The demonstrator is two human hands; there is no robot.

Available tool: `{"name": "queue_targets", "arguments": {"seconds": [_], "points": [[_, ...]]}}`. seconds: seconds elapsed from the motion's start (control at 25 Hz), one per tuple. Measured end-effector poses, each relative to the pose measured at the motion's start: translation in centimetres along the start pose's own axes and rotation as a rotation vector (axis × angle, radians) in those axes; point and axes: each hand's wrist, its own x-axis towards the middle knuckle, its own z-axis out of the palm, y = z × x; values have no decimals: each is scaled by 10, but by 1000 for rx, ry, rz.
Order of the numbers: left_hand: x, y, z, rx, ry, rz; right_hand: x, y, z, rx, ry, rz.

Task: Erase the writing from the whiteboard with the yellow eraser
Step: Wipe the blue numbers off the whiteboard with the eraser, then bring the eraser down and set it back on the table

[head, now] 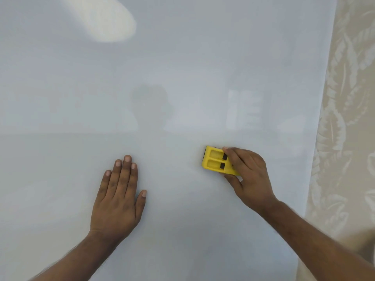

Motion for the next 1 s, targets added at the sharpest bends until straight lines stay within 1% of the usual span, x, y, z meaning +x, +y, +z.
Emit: {"name": "queue_targets", "arguments": {"seconds": [0.08,0.16,0.36,0.44,0.52,0.64,0.76,0.8,0.88,1.0], "points": [[0,1,-1,-4,-1,-10,-17,-12,9,15,-4,31],[0,2,-2,-33,-10,-20,-42,-32,23,25,-46,14],[-1,3,-9,-92,-48,-17,-96,-79,46,2,-286,-185],[-3,2,-14,-131,-65,3,-99,-79,38,17,-332,-202],[-9,4,-21,-196,-64,66,-98,-74,24,63,-340,-121],[-16,30,-25,-356,-64,284,-100,-68,2,106,-376,21],[-18,79,-21,-480,-157,498,-104,-68,-17,103,-452,87],[-17,97,-18,-501,-186,522,-105,-68,-24,100,-477,106],[-11,127,-15,-580,-215,503,-108,-65,-40,89,-514,146],[3,159,-12,-718,-225,514,-116,-57,-70,44,-546,225]]}}
